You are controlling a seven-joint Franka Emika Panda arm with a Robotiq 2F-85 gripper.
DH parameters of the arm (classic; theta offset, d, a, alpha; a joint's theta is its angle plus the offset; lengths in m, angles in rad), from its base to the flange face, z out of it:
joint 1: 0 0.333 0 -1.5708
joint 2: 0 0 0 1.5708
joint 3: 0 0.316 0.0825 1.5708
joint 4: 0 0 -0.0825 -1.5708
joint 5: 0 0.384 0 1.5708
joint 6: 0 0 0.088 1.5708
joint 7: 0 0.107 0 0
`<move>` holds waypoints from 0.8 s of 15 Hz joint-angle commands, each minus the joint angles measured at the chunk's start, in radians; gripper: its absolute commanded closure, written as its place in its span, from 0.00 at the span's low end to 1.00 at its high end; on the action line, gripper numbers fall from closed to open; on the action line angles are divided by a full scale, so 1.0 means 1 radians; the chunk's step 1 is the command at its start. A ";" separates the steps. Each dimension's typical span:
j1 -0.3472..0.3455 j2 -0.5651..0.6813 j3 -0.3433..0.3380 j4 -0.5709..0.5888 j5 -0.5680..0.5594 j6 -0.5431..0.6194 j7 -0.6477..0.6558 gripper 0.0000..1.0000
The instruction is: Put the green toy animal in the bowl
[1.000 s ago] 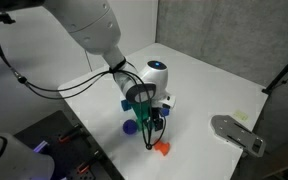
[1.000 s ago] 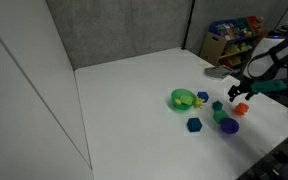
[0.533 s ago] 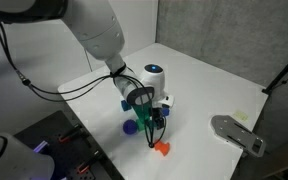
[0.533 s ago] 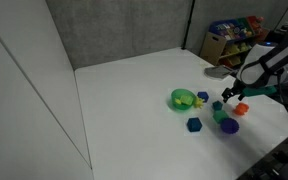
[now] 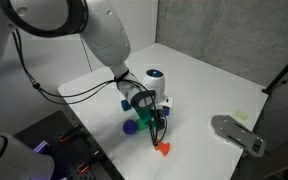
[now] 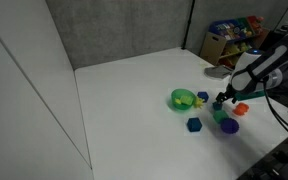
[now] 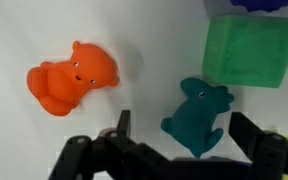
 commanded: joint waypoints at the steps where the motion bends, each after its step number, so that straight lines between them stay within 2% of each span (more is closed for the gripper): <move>1: 0.034 0.072 -0.015 0.068 -0.019 -0.002 0.028 0.00; 6: 0.081 0.135 -0.044 0.129 -0.025 -0.007 0.047 0.00; 7: 0.092 0.142 -0.055 0.137 -0.028 -0.009 0.050 0.19; 12: 0.090 0.130 -0.060 0.151 -0.019 -0.035 0.043 0.59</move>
